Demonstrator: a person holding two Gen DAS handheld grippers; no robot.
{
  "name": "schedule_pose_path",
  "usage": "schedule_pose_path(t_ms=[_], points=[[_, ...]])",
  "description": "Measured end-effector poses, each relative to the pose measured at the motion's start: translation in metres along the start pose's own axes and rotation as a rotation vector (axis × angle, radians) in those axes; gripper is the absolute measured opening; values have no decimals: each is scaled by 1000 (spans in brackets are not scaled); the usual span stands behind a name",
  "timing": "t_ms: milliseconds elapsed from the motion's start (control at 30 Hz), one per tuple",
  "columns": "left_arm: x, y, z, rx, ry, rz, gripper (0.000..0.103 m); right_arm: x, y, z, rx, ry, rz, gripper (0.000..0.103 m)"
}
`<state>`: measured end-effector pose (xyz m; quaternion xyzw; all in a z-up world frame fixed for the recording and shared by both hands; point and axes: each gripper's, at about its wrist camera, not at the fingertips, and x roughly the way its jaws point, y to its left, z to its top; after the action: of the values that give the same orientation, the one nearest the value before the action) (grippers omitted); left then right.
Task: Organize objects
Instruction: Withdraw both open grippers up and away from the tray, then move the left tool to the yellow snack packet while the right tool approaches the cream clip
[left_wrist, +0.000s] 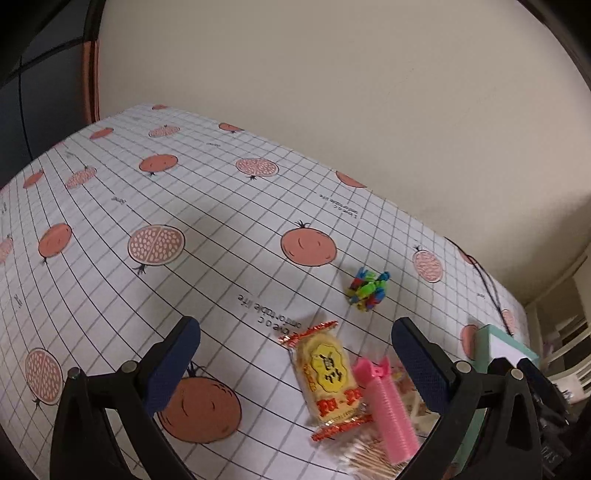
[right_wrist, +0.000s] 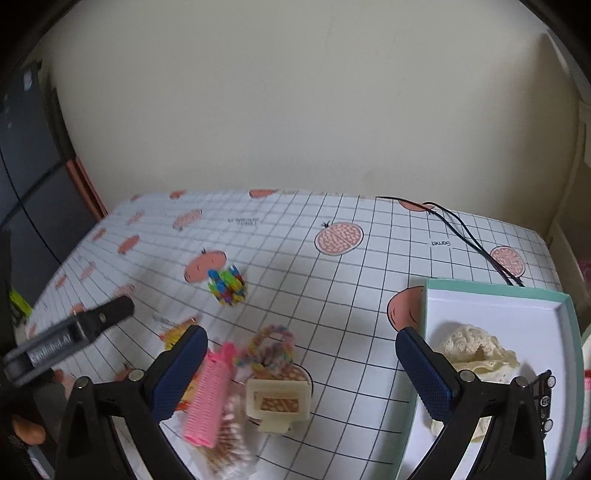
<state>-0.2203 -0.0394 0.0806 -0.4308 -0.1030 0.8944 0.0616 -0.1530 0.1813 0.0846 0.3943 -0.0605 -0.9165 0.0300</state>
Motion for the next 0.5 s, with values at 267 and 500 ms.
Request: schedule_pose_path(t_ms=[267, 500], points=[[13, -11, -4, 54, 0, 14, 103, 14, 10, -12, -51, 35, -17, 103], [26, -18, -7, 84, 27, 37, 103, 15, 13, -14, -76, 42, -58, 103]])
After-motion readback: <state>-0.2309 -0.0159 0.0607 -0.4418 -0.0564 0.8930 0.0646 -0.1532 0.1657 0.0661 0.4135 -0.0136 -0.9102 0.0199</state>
